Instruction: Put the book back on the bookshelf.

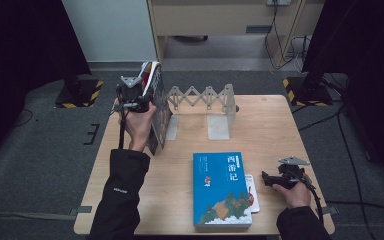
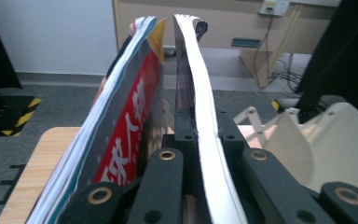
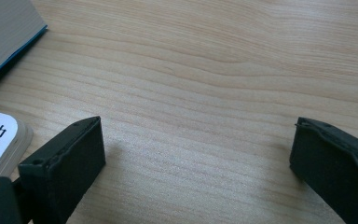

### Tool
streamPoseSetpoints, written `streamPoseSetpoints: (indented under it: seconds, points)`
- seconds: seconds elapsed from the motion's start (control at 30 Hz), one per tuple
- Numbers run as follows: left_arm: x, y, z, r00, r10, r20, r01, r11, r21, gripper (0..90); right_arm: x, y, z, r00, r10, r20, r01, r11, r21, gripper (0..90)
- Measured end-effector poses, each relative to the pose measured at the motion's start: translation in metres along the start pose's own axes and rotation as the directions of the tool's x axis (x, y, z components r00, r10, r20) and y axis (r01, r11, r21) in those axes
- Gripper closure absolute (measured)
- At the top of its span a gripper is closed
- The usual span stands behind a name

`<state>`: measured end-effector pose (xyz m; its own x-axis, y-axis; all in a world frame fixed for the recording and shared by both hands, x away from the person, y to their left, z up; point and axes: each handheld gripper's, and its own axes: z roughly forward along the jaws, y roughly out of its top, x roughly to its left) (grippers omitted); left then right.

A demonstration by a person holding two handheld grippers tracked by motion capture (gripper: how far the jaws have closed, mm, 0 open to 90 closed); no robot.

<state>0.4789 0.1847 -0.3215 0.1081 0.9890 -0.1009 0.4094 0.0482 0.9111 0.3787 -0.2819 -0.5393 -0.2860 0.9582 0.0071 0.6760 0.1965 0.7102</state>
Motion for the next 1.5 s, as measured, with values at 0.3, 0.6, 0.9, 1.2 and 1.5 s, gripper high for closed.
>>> streamPoseSetpoints:
  seconds: [0.3,0.6,0.9,1.2,1.5]
  points:
    - [-0.003,-0.008,0.012,0.9993,0.013,-0.034,-0.013,0.9999,-0.005,81.9,0.0,0.0,0.0,1.0,-0.001,-0.001,0.001,1.0,0.0,3.4]
    - [0.001,-0.012,0.013,0.9976,0.048,-0.05,-0.048,0.9988,0.001,81.8,0.0,0.0,0.0,1.0,-0.001,-0.001,0.001,1.0,0.0,3.4]
    - [0.006,-0.016,0.005,0.9957,0.078,-0.049,-0.078,0.9969,0.014,78.9,0.0,0.0,0.0,1.0,-0.001,-0.001,0.001,1.0,0.0,3.4]
    - [0.006,-0.014,-0.022,0.9945,0.104,0.012,-0.103,0.9914,-0.081,62.1,0.0,0.0,0.0,1.0,-0.005,-0.001,0.005,1.0,0.001,3.4]
    - [0.015,-0.023,-0.054,0.9889,0.106,0.104,-0.088,0.9818,-0.168,48.9,0.0,0.0,0.0,1.0,-0.002,-0.001,0.002,1.0,0.0,3.4]
